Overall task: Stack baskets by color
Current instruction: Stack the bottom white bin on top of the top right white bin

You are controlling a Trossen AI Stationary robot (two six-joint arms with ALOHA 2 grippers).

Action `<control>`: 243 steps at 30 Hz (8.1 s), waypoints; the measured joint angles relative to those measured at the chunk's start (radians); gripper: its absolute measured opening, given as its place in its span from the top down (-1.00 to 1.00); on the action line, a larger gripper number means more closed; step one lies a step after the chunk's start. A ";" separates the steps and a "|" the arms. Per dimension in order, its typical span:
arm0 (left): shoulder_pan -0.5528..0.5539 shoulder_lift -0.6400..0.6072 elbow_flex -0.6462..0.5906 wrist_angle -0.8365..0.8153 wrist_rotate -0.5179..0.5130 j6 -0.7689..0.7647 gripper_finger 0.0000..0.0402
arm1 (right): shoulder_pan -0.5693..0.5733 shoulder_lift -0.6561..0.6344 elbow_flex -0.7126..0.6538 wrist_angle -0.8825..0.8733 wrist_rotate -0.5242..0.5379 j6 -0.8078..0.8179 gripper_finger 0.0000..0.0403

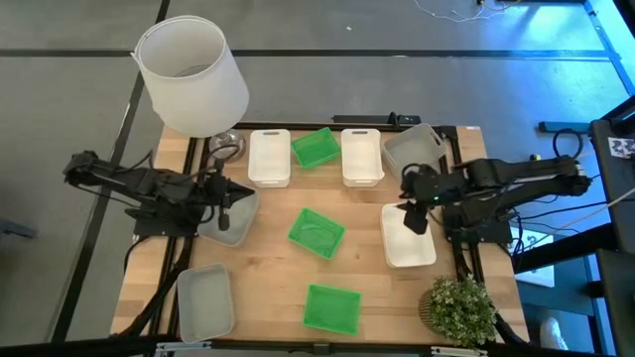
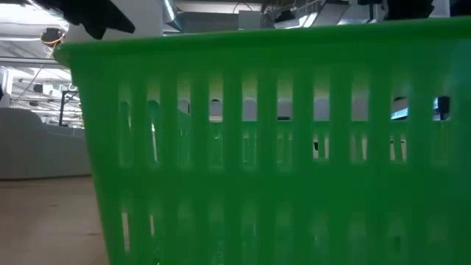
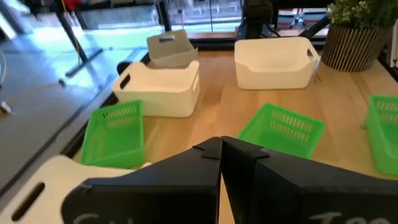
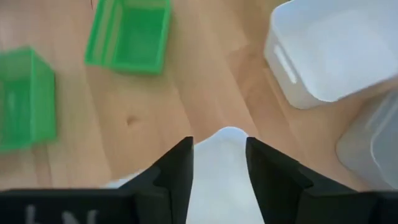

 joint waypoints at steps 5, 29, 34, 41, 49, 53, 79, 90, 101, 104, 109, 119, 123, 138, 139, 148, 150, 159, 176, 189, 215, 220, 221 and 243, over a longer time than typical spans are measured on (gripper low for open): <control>0.000 0.047 0.033 -0.004 -0.017 -0.058 1.00 | -0.037 0.086 0.000 -0.001 -0.036 -0.098 0.27; 0.000 0.076 0.057 -0.003 -0.015 -0.058 1.00 | -0.242 0.290 0.000 -0.128 -0.154 -0.275 0.27; 0.000 0.076 0.057 -0.003 -0.014 -0.058 1.00 | -0.273 0.348 -0.001 -0.127 -0.163 -0.356 0.27; 0.000 0.076 0.057 -0.003 -0.012 -0.058 1.00 | -0.298 0.442 -0.001 -0.127 -0.164 -0.462 0.27; 0.000 0.076 0.057 -0.002 -0.013 -0.058 1.00 | -0.324 0.532 -0.001 -0.127 -0.164 -0.548 0.27; 0.000 0.076 0.057 -0.002 -0.013 -0.058 1.00 | -0.336 0.583 -0.001 -0.111 -0.164 -0.582 0.27; 0.000 0.076 0.057 -0.002 -0.013 -0.058 1.00 | -0.335 0.574 0.065 -0.023 -0.305 0.227 0.99; 0.000 0.076 0.057 0.000 -0.013 -0.058 1.00 | -0.272 0.560 0.090 -0.050 -0.253 0.777 1.00; 0.000 0.076 0.057 0.002 0.014 -0.053 1.00 | -0.211 0.565 0.068 -0.016 -0.184 0.947 1.00; 0.000 0.076 0.057 0.001 0.017 -0.052 1.00 | -0.210 0.566 0.010 0.067 -0.212 0.958 1.00; 0.000 0.076 0.057 0.001 0.017 -0.056 1.00 | -0.210 0.567 -0.023 0.099 -0.210 0.957 1.00; 0.000 0.076 0.057 -0.021 0.011 -0.114 1.00 | -0.210 0.567 -0.024 0.095 -0.184 0.952 0.85; 0.000 0.076 0.057 -0.022 0.010 -0.145 1.00 | -0.210 0.567 -0.024 0.097 -0.178 0.948 0.77; 0.000 0.111 0.145 -0.033 0.065 -0.098 1.00 | -0.117 0.496 0.264 -0.078 0.085 0.819 0.60; 0.000 0.126 0.170 -0.053 0.070 -0.081 1.00 | -0.102 0.493 0.291 -0.099 0.125 0.818 0.60; 0.029 0.346 0.481 -0.296 0.070 -0.050 1.00 | -0.007 0.489 0.508 -0.191 0.255 0.610 0.60; 0.046 0.384 0.549 -0.376 0.082 -0.050 1.00 | 0.007 0.489 0.542 -0.190 0.261 0.537 0.60; 0.107 0.576 0.797 -0.577 0.134 -0.055 0.74 | 0.056 0.490 0.649 -0.190 0.259 0.322 0.60; 0.131 0.926 0.864 -0.465 0.495 0.542 0.58 | 0.210 0.490 0.909 -0.211 0.318 0.063 0.60; 0.155 1.144 0.863 -0.273 0.666 0.623 0.60 | 0.268 0.489 1.084 -0.219 0.318 -0.096 0.60; 0.141 1.334 0.863 -0.149 0.606 0.432 0.61 | 0.269 0.481 1.086 -0.264 0.318 -0.121 0.60; 0.141 1.373 0.863 -0.145 0.592 0.420 0.61 | 0.268 0.481 1.086 -0.265 0.318 -0.121 0.60; 0.141 1.382 0.862 -0.145 0.586 0.420 0.61 | 0.268 0.481 1.086 -0.265 0.318 -0.121 0.60; 0.144 1.438 0.865 -0.147 0.550 0.496 0.98 | 0.268 0.481 1.085 -0.275 0.318 -0.122 0.60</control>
